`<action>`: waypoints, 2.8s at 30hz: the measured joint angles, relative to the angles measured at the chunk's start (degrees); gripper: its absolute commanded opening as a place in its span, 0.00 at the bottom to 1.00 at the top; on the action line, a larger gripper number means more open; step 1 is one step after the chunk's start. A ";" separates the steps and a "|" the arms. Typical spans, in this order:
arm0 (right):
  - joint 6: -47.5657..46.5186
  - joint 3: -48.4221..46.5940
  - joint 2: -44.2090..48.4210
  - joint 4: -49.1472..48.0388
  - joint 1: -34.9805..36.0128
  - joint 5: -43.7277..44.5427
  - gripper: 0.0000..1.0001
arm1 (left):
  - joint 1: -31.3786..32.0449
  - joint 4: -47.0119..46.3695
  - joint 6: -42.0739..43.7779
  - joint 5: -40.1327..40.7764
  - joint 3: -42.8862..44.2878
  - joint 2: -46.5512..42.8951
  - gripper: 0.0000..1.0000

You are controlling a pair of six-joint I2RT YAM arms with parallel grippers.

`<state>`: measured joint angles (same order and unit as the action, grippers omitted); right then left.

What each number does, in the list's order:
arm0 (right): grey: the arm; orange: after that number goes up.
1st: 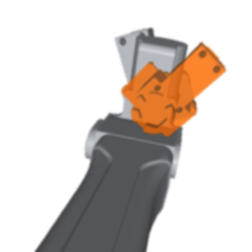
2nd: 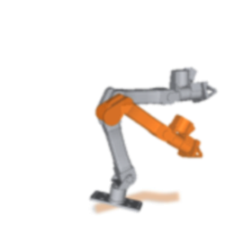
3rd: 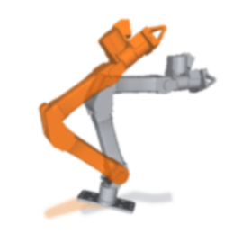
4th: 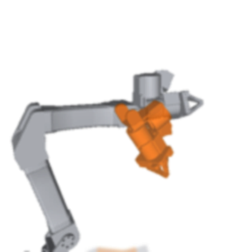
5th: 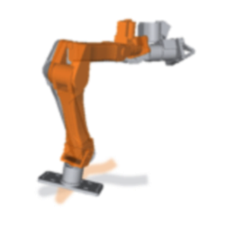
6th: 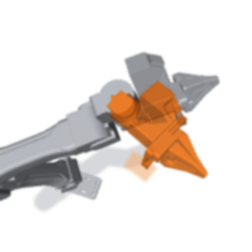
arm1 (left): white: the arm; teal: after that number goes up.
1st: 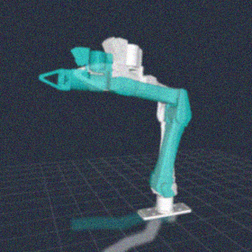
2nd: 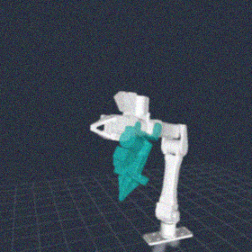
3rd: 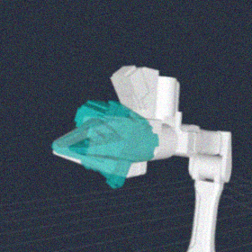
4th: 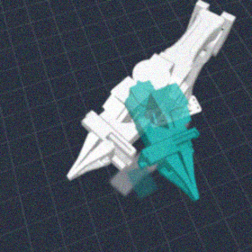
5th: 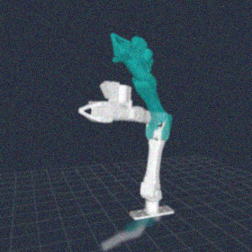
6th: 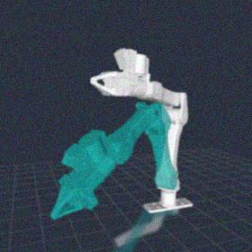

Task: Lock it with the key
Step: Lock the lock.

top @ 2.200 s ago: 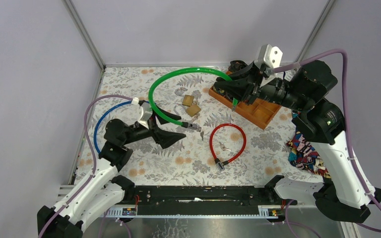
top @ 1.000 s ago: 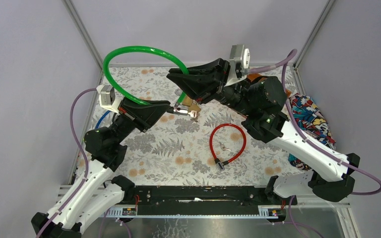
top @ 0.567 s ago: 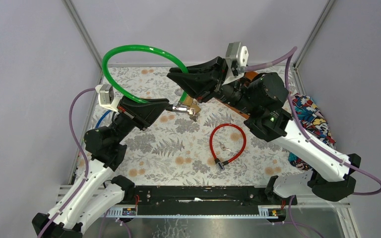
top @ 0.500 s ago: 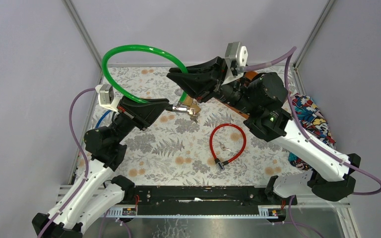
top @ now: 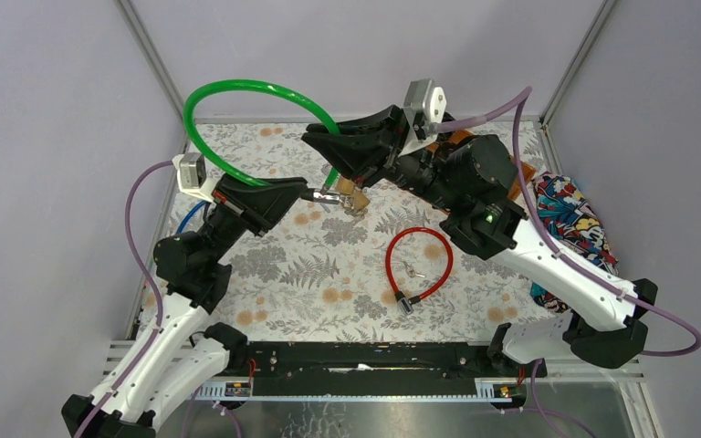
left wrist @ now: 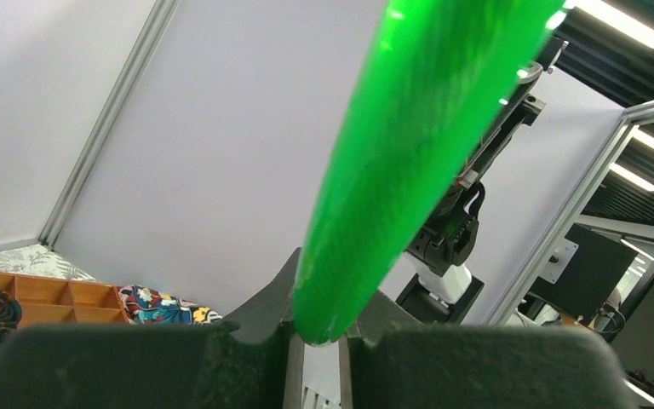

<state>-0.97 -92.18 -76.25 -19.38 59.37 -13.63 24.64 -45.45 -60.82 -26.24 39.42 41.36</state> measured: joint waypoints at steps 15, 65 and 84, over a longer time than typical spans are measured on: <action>7.26 2.12 -4.11 -8.00 -0.02 4.63 0.00 | -4.59 0.33 -4.85 0.74 0.09 -0.42 0.00; 47.39 7.30 1.09 17.75 -13.20 -21.22 0.39 | -7.82 -5.14 0.13 2.95 -1.92 -4.42 0.00; 41.27 6.99 1.09 17.64 -10.84 -19.78 0.00 | -7.98 -3.82 -0.74 3.28 -1.90 -4.35 0.00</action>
<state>40.29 -85.19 -75.16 -1.74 48.53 -33.41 16.67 -49.28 -61.56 -22.96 37.52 37.01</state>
